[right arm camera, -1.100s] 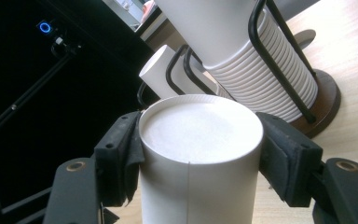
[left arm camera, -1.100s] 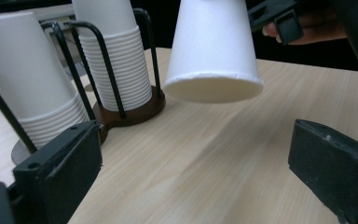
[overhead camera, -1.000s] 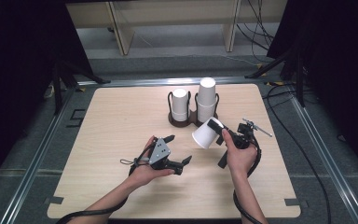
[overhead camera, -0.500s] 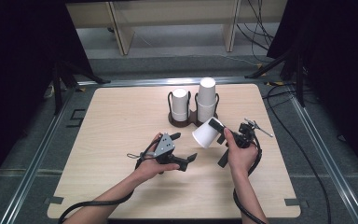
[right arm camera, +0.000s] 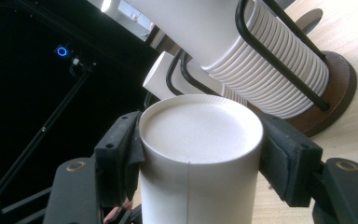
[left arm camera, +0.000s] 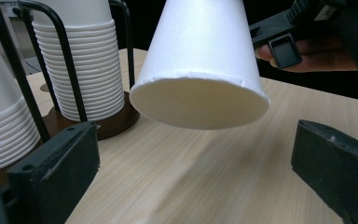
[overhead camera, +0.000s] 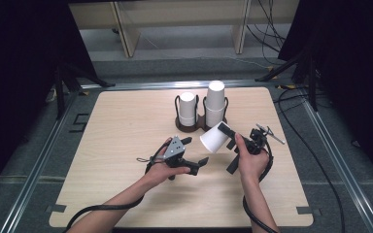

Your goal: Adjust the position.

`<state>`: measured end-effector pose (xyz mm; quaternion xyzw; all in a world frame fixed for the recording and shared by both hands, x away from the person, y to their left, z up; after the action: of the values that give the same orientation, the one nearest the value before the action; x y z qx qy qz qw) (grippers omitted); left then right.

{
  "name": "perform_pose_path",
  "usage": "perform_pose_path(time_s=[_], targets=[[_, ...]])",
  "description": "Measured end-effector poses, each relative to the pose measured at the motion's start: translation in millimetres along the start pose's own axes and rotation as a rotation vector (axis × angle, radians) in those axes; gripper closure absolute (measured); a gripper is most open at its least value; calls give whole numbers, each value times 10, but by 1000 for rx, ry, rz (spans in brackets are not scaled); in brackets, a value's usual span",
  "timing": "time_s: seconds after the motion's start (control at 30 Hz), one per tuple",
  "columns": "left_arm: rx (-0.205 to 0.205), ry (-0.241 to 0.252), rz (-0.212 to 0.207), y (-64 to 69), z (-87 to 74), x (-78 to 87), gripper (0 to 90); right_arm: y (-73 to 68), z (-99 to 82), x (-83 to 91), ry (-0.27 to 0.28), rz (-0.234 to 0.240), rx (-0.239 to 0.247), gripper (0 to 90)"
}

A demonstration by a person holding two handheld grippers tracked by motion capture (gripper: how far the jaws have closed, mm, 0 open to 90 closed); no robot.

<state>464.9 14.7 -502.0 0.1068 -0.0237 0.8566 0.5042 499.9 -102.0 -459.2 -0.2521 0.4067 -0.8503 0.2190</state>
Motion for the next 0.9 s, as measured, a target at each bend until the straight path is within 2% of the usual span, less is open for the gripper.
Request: perform_pose_path(time_s=[0.1,0.17,0.2,0.27,0.33,0.37,0.47,0.5,0.57,0.63,0.73,0.77,0.8,0.9], targets=[[9,-1,-2,-15,-7,-25,7,7,-8,3,-9,-7,-12,350],[20,20,-14,-5,5,-50,7,7,-11,-2,-8,-4,-13,350],[22,8,-13,-4,-3,-45,7,3,-6,-13,5,4,-17,350],[18,4,-16,-2,-7,-56,7,7,-30,-9,-14,8,-19,350],[23,13,-25,5,-1,-79,6,26,-31,-31,4,9,-15,350],[29,11,-25,6,-3,-86,7,25,-50,-20,-16,10,-22,350],[39,21,-23,-9,-7,-108,8,31,-45,-34,0,16,-27,350],[42,34,-27,-13,-4,-123,8,2,-65,-23,-18,19,-73,350],[54,29,-24,-19,-16,-132,9,41,-70,-29,-14,9,-24,350],[64,30,-27,-21,-20,-146,9,21,-85,-33,-24,25,-50,350],[76,53,-39,-7,3,-180,9,21,-76,-49,-7,24,-42,350],[71,36,-33,-12,-7,-176,10,19,-77,-51,-5,25,-39,350],[71,39,-35,-9,-3,-186,12,-9,-95,-41,-25,28,-80,350],[72,61,-42,-7,12,-218,19,-10,-96,-44,-24,28,-79,350]])
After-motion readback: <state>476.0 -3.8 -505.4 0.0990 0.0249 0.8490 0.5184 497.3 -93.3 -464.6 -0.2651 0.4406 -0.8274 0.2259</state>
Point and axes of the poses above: each handheld gripper's, and its own axes: x roughly backward along the jaws, z roughly out of its top, y roughly to its right, the point moved 10 cm from there along -x, roughly forward along the jaws, and after that the axes turned 5 degrees about -z, right-handed, at the moved point
